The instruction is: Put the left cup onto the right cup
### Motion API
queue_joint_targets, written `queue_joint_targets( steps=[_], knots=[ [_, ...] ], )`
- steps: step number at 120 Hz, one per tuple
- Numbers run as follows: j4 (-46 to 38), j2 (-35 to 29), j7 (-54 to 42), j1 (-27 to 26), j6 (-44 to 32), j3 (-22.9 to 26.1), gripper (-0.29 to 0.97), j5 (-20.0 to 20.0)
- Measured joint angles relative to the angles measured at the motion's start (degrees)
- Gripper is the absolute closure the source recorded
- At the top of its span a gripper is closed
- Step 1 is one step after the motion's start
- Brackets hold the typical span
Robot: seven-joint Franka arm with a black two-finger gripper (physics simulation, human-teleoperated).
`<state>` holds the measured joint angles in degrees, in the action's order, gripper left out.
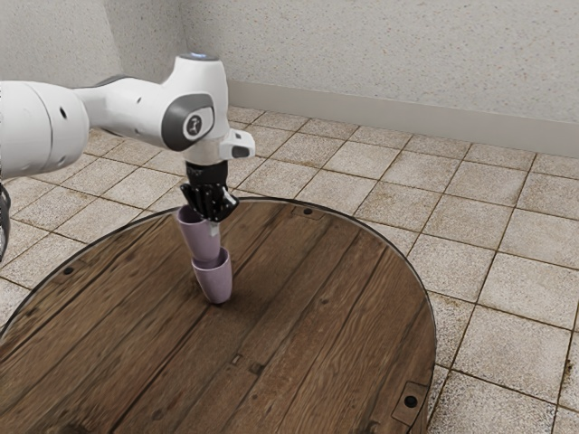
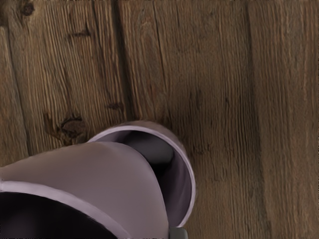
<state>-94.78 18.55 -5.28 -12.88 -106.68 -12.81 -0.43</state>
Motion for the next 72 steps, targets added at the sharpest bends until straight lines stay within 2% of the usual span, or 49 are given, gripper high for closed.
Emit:
queue_joint_targets(
  steps=[72],
  knots=[
    [-1.11,0.2,2.33,-0.84,-0.11,0.0,0.78,-0.31]
  ],
)
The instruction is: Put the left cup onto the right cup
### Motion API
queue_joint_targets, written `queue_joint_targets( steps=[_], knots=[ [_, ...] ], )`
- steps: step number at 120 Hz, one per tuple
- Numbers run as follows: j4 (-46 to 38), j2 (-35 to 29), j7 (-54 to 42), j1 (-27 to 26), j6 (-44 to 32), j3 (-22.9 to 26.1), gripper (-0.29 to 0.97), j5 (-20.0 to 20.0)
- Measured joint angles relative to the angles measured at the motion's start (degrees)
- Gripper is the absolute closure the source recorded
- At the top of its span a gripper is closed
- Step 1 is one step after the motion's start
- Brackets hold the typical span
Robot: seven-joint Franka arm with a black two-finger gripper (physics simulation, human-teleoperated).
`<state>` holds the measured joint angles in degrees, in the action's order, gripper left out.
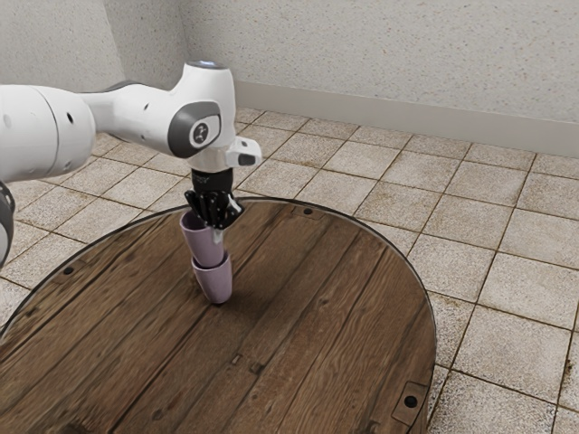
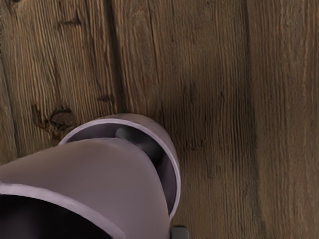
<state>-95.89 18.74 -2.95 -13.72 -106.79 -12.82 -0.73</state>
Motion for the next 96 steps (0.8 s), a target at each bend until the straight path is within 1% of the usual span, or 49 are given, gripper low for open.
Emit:
queue_joint_targets(
  steps=[16,22,39,55,75,96],
  knots=[
    [-0.02,-0.05,0.39,-0.07,0.16,0.0,0.77,0.19],
    [-0.02,-0.05,0.5,-0.06,0.33,-0.01,0.7,0.41],
    [-0.02,0.0,0.75,-0.09,0.72,0.07,0.44,0.96],
    [-0.02,-0.08,0.94,-0.08,1.06,0.08,0.27,1.25],
    [-0.03,-0.69,1.13,-0.12,1.4,0.12,0.13,1.34],
    [-0.02,-2.56,1.28,-0.46,2.15,0.64,0.06,1.34]
  ],
)
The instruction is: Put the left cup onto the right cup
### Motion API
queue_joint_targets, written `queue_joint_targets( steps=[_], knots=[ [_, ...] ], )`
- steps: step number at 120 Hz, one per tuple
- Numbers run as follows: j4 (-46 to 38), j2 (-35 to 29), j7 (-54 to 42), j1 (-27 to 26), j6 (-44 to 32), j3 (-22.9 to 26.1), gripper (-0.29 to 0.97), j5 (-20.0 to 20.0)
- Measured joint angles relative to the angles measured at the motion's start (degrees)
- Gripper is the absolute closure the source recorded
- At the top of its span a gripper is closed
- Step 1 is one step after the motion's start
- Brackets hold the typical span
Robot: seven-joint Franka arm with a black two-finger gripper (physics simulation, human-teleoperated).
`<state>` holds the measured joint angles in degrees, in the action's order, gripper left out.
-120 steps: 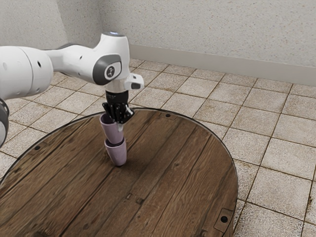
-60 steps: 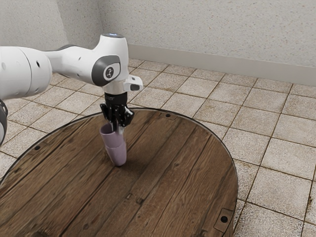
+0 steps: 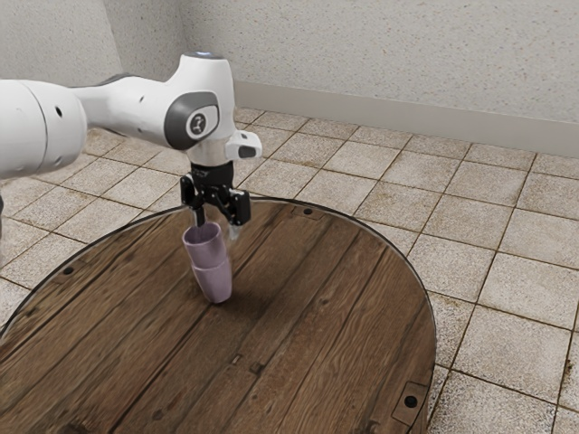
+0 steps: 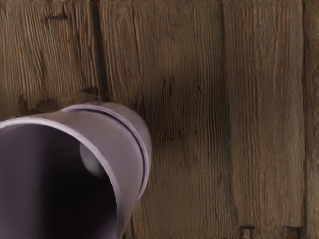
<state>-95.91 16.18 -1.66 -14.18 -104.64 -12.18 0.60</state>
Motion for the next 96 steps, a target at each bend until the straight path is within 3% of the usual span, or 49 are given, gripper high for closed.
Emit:
queue_joint_targets(
  steps=[96],
  knots=[
    [0.78,-15.14,0.14,-0.11,11.86,8.36,0.0,-2.08]
  ],
)
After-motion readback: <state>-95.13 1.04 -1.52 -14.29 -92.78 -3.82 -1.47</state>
